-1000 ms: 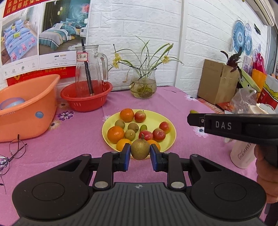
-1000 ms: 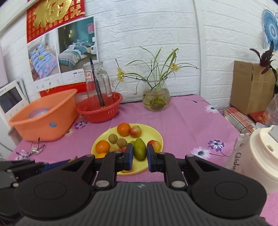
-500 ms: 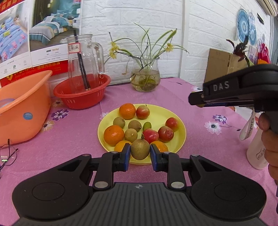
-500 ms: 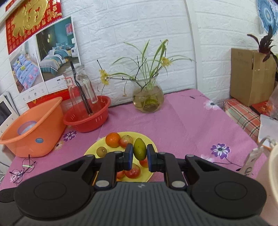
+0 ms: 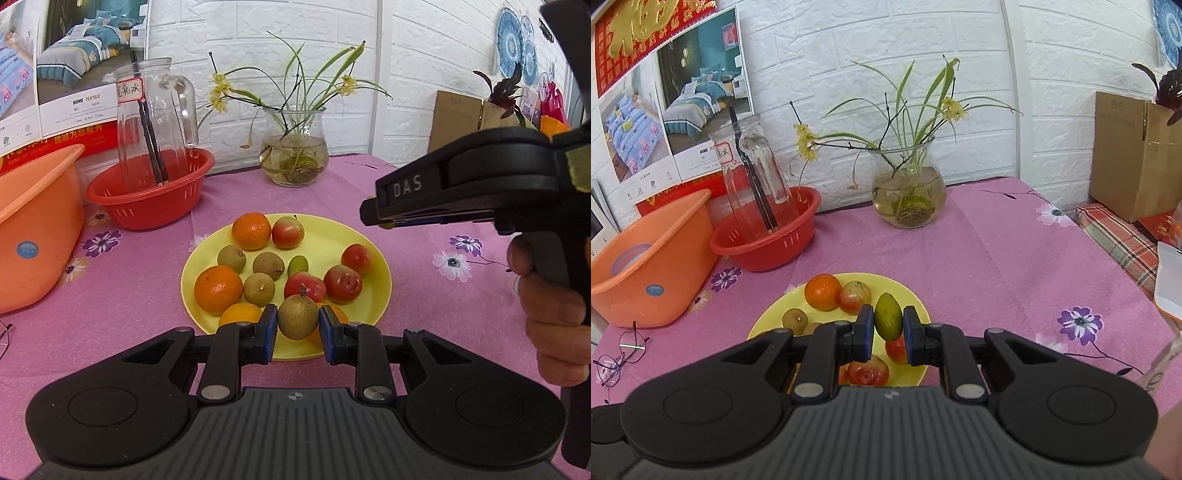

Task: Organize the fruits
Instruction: 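Lower both plums onto the yellow plate and open both grippers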

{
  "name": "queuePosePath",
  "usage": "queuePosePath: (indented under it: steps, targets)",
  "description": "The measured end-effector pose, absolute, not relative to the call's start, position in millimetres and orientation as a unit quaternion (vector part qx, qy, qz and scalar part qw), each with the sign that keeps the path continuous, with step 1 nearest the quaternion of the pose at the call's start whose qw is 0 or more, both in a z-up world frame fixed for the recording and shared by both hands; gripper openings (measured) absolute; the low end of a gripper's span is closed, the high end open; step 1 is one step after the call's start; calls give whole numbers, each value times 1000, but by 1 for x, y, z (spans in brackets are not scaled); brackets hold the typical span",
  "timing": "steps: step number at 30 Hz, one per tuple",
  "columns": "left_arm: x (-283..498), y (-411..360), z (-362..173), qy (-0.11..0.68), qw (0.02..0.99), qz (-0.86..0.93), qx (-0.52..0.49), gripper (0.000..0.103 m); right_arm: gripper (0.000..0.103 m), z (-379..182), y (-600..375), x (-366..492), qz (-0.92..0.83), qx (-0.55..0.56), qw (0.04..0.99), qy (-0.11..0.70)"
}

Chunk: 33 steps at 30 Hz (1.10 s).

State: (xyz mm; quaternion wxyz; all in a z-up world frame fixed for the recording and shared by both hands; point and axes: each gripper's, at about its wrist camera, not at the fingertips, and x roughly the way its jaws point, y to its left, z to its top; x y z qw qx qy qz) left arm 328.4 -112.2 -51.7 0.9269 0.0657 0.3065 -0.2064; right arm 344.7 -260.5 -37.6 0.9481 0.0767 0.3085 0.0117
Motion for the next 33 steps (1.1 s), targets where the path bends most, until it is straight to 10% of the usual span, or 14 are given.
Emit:
queuePosePath:
  steps: [33]
  targets:
    - [336,-112,-55,269,937,-209,75,34,67,-66,-256,382,5,61,943,328]
